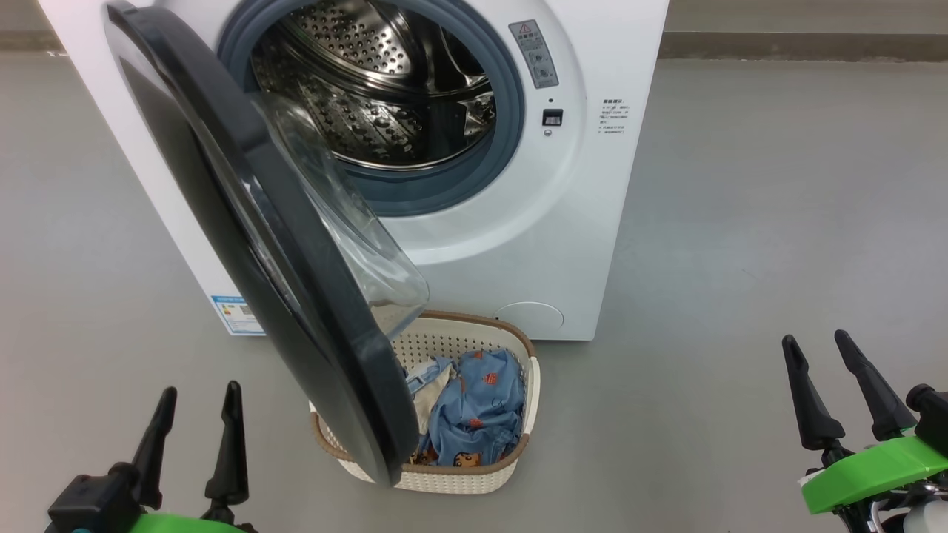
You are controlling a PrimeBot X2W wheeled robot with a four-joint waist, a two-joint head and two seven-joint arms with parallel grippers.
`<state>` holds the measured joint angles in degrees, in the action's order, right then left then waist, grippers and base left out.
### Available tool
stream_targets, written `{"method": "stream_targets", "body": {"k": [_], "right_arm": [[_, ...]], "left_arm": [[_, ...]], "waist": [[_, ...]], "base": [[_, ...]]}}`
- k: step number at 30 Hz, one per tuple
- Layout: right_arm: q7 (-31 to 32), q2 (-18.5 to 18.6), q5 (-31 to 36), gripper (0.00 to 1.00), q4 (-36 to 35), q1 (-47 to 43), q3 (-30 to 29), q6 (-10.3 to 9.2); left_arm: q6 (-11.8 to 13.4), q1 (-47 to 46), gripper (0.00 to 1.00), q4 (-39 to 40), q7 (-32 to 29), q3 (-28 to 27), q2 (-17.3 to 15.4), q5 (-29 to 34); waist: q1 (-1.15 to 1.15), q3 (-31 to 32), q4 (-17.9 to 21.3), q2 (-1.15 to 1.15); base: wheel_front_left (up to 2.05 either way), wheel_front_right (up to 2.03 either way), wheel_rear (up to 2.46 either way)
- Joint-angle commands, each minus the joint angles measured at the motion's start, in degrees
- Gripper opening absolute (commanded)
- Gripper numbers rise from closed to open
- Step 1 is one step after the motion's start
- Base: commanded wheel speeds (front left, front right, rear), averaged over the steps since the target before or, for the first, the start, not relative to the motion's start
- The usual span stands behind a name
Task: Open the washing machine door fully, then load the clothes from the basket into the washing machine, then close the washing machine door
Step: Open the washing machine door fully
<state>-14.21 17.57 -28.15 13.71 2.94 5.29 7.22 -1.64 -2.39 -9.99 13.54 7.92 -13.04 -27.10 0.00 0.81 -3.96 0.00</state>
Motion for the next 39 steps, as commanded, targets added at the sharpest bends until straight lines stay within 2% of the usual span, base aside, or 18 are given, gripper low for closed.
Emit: {"method": "stream_targets", "body": {"k": [1, 18, 20, 21, 22, 23, 24, 33, 39], "right_arm": [[-0.7, 1.0, 0.7, 1.0, -1.1, 1.3, 0.8, 0.26], [-0.7, 0.8, 0.5, 1.0, -0.7, 1.4, 0.9, 0.26], [-0.7, 0.8, 0.6, 1.0, -0.7, 1.4, 0.9, 0.26], [-0.7, 0.8, 0.7, 1.0, -0.7, 1.5, 0.8, 0.26], [-0.7, 0.8, 0.8, 1.0, -0.7, 1.5, 0.9, 0.26], [-0.7, 0.8, 0.8, 1.0, -0.7, 1.5, 0.9, 0.26], [-0.7, 0.8, 0.8, 1.0, -0.7, 1.5, 0.9, 0.26], [-0.7, 0.7, 1.2, 1.0, -0.6, 1.4, 0.5, 0.26], [-0.7, 0.7, 1.3, 1.0, -0.7, 1.1, 0.2, 0.26]], "left_arm": [[0.3, -2.9, 1.0, 1.6, 0.3, -1.8, -1.3, -0.5], [0.5, -2.9, 0.99, 1.6, 0.4, -1.2, -1.6, -0.9], [0.5, -2.9, 0.87, 1.6, 0.4, -1.1, -1.7, -0.9], [0.5, -3.0, 0.49, 1.6, 0.4, -1.1, -1.8, -0.9], [0.5, -3.0, 0.25, 1.6, 0.4, -0.9, -1.9, -0.8], [0.5, -3.0, 0.25, 1.6, 0.4, -0.9, -1.9, -0.8], [0.4, -3.0, 0.0, 1.6, 0.4, -0.8, -2.0, -0.7], [0.8, -3.7, 0.0, 4.5, 0.7, 0.2, -2.6, 1.2], [1.5, -4.9, 0.0, 13.4, 0.9, 1.4, -2.7, 3.9]], "waist": [[0.0, 0.0, 0.0, 0.0], [0.0, 0.0, 0.0, 0.0], [0.0, 0.0, 0.0, 0.0], [0.0, 0.0, 0.0, 0.0], [0.0, 0.0, 0.0, 0.0], [0.0, 0.0, 0.0, 0.0], [0.0, 0.0, 0.0, 0.0], [0.0, 0.1, -0.1, 0.0], [0.0, 0.2, -0.3, 0.0]], "base": [[0.0, 0.0, 0.0], [0.0, 0.0, 0.0], [0.0, 0.0, 0.0], [0.0, 0.0, 0.0], [0.0, 0.0, 0.0], [0.0, 0.0, 0.0], [0.0, 0.0, 0.0], [0.0, 0.0, 0.0], [0.0, 0.0, 0.0]]}}
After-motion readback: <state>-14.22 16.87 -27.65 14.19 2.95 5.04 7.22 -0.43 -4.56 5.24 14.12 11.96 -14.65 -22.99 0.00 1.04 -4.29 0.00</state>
